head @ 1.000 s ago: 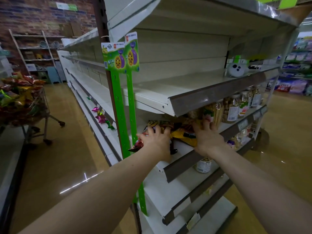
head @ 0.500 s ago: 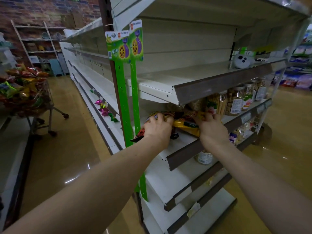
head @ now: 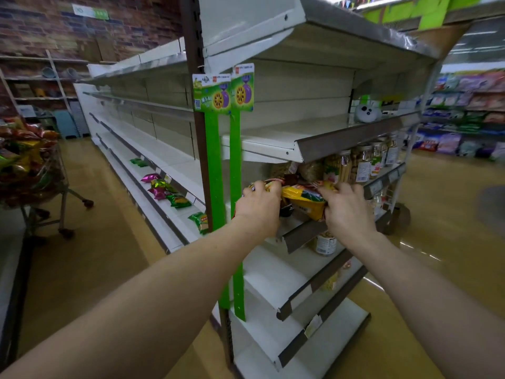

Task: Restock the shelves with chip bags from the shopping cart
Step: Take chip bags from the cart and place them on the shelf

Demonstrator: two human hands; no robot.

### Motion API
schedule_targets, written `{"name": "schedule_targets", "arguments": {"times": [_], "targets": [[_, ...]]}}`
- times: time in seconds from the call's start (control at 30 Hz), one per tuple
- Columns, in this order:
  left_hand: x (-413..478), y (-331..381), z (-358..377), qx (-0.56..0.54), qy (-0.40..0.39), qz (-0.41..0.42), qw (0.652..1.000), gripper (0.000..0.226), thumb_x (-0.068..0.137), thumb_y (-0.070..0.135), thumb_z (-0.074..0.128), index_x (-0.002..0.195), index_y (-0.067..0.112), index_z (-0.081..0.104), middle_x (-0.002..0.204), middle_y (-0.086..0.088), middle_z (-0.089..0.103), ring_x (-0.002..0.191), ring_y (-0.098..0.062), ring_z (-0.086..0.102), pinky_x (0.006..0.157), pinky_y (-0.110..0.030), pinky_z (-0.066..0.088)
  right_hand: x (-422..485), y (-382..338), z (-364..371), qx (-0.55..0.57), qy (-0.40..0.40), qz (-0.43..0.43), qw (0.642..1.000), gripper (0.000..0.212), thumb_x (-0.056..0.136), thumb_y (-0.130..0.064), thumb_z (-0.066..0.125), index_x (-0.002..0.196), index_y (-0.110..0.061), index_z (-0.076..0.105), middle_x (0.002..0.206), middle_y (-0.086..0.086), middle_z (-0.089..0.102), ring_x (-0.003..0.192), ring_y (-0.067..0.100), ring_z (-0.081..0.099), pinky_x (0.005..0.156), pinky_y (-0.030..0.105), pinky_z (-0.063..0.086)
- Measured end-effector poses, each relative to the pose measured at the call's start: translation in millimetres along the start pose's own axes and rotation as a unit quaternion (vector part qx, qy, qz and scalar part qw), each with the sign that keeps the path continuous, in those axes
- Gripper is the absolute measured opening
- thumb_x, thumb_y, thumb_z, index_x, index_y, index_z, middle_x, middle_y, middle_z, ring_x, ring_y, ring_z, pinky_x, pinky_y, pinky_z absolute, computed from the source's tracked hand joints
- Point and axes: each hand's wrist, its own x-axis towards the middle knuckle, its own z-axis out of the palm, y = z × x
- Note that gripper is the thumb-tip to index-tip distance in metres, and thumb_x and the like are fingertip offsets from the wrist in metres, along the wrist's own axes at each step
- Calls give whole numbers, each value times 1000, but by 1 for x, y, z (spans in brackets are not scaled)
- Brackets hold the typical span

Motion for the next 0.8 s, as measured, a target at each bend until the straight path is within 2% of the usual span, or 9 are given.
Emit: {"name": "schedule_targets", "arguments": {"times": [0.23, 0.33, 0.43, 0.57, 0.7, 0.8], "targets": [[-69, -52, -31, -64, 33, -28, 997, 71, 90, 30, 64, 147, 19, 22, 139, -17, 37, 124, -40, 43, 91, -48, 46, -50, -76, -28, 27, 5, 4, 1000, 48, 98, -18, 46, 146, -19, 38, 135, 16, 44, 121, 33, 35, 90, 43, 42], [-97, -84, -43, -103, 42, -51, 993, 67, 89, 36, 64, 143, 22, 25, 134, -16, 40, 122, -40, 44, 90, -49, 45, -67, -118, -35, 45, 18, -2, 999, 44, 99, -19, 44, 143, -19, 40, 130, 15, 48, 116, 32, 39, 81, 41, 43], [-124, -119, -55, -113, 46, -89, 989, 65, 88, 37, 63, 140, 22, 28, 132, -16, 41, 119, -40, 46, 90, -49, 45, -77, -162, -35, 73, 15, -15, 997, 38, 99, -18, 41, 137, -17, 46, 122, 17, 52, 111, 34, 43, 73, 35, 34], [-157, -173, -68, -126, 54, -146, 980, 68, 86, 34, 65, 141, 21, 27, 132, -16, 41, 119, -38, 46, 93, -49, 44, -89, -224, -36, 116, 3, -39, 992, 36, 100, -19, 40, 136, -16, 48, 114, 17, 56, 106, 35, 48, 73, 33, 29], [-176, -227, -80, -145, 73, -216, 963, 70, 86, 41, 66, 141, 23, 28, 130, -14, 41, 120, -37, 46, 93, -46, 43, -87, -285, -31, 160, 5, -64, 985, 29, 99, -22, 42, 125, -16, 55, 98, 13, 57, 93, 32, 52, 69, 32, 33], [-174, -268, -88, -169, 89, -261, 946, 68, 85, 41, 65, 139, 23, 29, 128, -15, 43, 120, -38, 47, 94, -46, 43, -71, -329, -23, 195, 8, -90, 977, 30, 97, -23, 44, 124, -20, 56, 104, 15, 62, 97, 34, 57, 67, 32, 36]]}}
